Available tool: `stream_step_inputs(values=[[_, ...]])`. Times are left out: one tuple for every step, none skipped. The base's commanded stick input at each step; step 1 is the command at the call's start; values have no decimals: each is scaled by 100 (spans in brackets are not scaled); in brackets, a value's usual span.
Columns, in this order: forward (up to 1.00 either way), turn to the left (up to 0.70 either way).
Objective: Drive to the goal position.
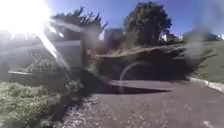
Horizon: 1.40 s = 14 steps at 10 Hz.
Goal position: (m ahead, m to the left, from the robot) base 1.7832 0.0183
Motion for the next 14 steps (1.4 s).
stream_step_inputs(values=[[45, 0], [45, 0], [45, 0], [45, 0], [45, 0], [45, -1], [45, -5], [45, -27], [45, -27], [45, -27], [45, -27], [45, -27], [45, -27], [45, -27]])
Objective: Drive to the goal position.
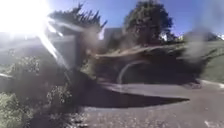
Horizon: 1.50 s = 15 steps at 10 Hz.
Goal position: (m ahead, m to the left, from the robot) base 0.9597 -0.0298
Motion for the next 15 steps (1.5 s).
stream_step_inputs(values=[[45, -24], [45, -7], [45, 0], [45, 0], [45, 0], [45, 0], [45, 0], [45, 0], [45, 0], [45, 0], [45, -10], [45, -26], [45, -27], [45, -27], [45, -27]])
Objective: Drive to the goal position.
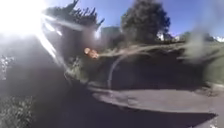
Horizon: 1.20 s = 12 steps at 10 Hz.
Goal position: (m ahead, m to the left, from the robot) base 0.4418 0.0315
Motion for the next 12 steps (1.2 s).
stream_step_inputs(values=[[45, -27], [45, -27], [45, -27], [45, -27], [45, -27], [45, -10], [45, 0], [45, 0], [45, 0], [0, 0], [0, 0], [0, 0]])
